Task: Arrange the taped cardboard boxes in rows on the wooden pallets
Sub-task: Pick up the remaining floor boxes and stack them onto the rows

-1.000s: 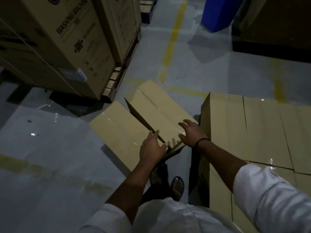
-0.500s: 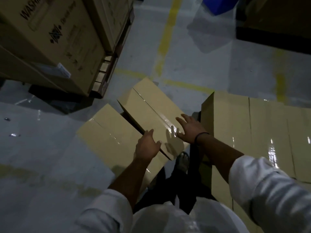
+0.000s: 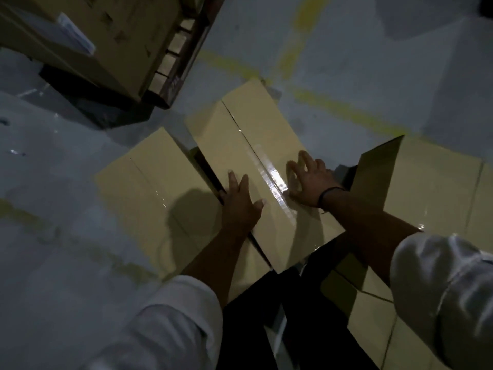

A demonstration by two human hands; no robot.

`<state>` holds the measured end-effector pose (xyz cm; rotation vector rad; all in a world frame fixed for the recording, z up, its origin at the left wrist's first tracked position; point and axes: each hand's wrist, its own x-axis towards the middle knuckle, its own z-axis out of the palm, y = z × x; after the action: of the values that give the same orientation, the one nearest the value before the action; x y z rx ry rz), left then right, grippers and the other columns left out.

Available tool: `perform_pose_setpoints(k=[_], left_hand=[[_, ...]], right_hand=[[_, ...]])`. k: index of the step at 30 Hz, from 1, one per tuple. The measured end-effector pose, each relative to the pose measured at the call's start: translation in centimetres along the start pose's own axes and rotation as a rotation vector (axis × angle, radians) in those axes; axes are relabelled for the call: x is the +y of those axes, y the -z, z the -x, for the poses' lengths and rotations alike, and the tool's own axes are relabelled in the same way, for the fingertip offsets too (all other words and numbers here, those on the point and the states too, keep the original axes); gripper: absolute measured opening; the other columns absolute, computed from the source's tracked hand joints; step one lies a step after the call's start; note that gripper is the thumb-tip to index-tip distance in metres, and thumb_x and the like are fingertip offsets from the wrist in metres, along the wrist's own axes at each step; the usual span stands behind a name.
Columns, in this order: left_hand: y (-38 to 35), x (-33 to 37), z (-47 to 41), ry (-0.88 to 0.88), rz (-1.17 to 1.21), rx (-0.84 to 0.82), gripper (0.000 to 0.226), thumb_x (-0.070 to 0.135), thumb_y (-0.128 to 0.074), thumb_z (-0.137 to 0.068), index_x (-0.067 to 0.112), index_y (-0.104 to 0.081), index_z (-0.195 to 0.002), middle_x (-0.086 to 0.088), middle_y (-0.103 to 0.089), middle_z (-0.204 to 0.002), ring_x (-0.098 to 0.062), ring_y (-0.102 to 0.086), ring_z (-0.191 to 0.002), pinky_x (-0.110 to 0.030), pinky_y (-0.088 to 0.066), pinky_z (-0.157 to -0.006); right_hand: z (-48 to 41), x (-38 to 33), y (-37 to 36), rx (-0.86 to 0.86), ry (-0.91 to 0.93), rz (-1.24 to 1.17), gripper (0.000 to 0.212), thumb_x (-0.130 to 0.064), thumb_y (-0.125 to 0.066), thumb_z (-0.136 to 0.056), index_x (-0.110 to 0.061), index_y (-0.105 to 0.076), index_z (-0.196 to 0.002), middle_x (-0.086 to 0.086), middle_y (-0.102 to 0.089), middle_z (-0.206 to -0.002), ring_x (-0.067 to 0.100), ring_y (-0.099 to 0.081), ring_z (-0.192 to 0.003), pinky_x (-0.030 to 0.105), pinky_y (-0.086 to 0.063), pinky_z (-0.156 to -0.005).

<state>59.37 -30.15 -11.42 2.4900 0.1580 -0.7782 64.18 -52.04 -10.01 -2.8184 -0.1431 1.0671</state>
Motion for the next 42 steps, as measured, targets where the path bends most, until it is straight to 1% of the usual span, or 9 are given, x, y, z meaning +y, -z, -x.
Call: perform_pose_setpoints(k=[4, 11, 16, 18, 20, 26, 29, 36, 42], left_hand=[[-0.7, -0.2, -1.2, -0.043, -0.003, 0.028, 0.103, 0.053, -0.079, -0.082, 0.024, -0.021, -0.163, -0.003, 0.023, -0.169, -0.04, -0.02, -0.153, -0.064, -0.027, -0.118], [-0.1, 2.1, 0.2, -0.085, 0.007, -0.016, 0.118, 0.058, -0.086, -0.073, 0.032, -0.015, -0.164, 0.0, 0.025, -0.169, -0.035, -0.019, -0.154, -0.062, -0.022, -0.121], [2.2, 6.3, 3.2, -0.286, -0.094, 0.055, 0.122, 0.073, -0.081, -0.061, 0.03, -0.026, -0.161, -0.004, 0.003, -0.172, -0.044, -0.033, -0.147, -0.065, -0.039, -0.109], [3.4, 8.7, 4.2, -0.249, -0.115, -0.008, 0.122, 0.072, -0.082, -0.065, 0.036, -0.018, -0.162, 0.006, 0.009, -0.172, -0.05, -0.024, -0.148, -0.063, -0.036, -0.113], [4.7, 11.7, 5.9, -0.302, -0.148, -0.044, 0.123, 0.072, -0.081, -0.066, 0.039, -0.012, -0.162, 0.012, 0.013, -0.17, -0.053, -0.02, -0.148, -0.06, -0.035, -0.116], [5.3, 20.9, 9.9, -0.565, -0.257, -0.084, 0.123, 0.071, -0.08, -0.065, 0.036, -0.013, -0.162, 0.006, 0.012, -0.171, -0.046, -0.024, -0.15, -0.054, -0.028, -0.12], [4.3, 25.7, 12.3, -0.678, -0.346, -0.142, 0.118, 0.064, -0.08, -0.073, 0.034, -0.01, -0.164, 0.003, 0.013, -0.172, -0.051, -0.014, -0.151, -0.058, -0.019, -0.121], [-3.0, 33.2, 16.0, -0.821, -0.483, -0.267, 0.113, 0.058, -0.08, -0.079, 0.03, -0.011, -0.164, 0.0, 0.019, -0.17, -0.06, 0.0, -0.149, -0.066, -0.021, -0.12], [-9.4, 36.7, 15.6, -0.843, -0.485, -0.327, 0.118, 0.059, -0.083, -0.074, 0.027, -0.012, -0.163, 0.0, 0.021, -0.169, -0.06, -0.006, -0.149, -0.067, -0.019, -0.12]], right_hand=[[-2.5, 0.0, -0.1, 0.036, 0.012, -0.091, 0.103, -0.063, -0.068, -0.085, -0.04, -0.001, -0.161, 0.002, 0.025, -0.167, 0.047, -0.027, -0.141, 0.056, -0.038, -0.108], [-0.8, 1.3, 0.0, 0.107, -0.023, -0.163, 0.112, -0.072, -0.071, -0.076, -0.039, -0.005, -0.161, -0.001, 0.02, -0.168, 0.048, -0.027, -0.139, 0.057, -0.04, -0.108], [5.8, 3.8, 3.3, 0.195, -0.118, -0.207, 0.111, -0.079, -0.067, -0.073, -0.039, -0.012, -0.16, -0.002, 0.016, -0.168, 0.046, -0.03, -0.139, 0.054, -0.039, -0.11], [8.1, 4.5, 4.5, 0.234, -0.141, -0.235, 0.111, -0.083, -0.065, -0.07, -0.039, -0.014, -0.159, -0.002, 0.015, -0.168, 0.046, -0.028, -0.143, 0.054, -0.038, -0.112], [11.6, 5.8, 6.2, 0.28, -0.198, -0.265, 0.111, -0.082, -0.065, -0.07, -0.04, -0.015, -0.159, -0.002, 0.014, -0.168, 0.045, -0.026, -0.146, 0.052, -0.037, -0.113], [22.2, 10.6, 8.1, 0.429, -0.447, -0.417, 0.109, -0.076, -0.074, -0.068, -0.043, -0.019, -0.157, -0.005, 0.01, -0.168, 0.043, -0.033, -0.139, 0.054, -0.04, -0.11], [26.5, 13.7, 7.2, 0.488, -0.55, -0.514, 0.108, -0.07, -0.079, -0.069, -0.043, -0.023, -0.157, -0.008, 0.008, -0.167, 0.041, -0.028, -0.144, 0.054, -0.037, -0.114], [33.5, 22.1, 3.5, 0.517, -0.743, -0.626, 0.107, -0.053, -0.088, -0.07, -0.039, -0.028, -0.157, 0.002, 0.003, -0.168, 0.046, -0.03, -0.142, 0.049, -0.033, -0.118], [35.3, 27.5, 1.0, 0.48, -0.8, -0.674, 0.106, -0.048, -0.09, -0.069, -0.038, -0.03, -0.157, 0.002, 0.001, -0.168, 0.046, -0.028, -0.144, 0.05, -0.033, -0.117]])
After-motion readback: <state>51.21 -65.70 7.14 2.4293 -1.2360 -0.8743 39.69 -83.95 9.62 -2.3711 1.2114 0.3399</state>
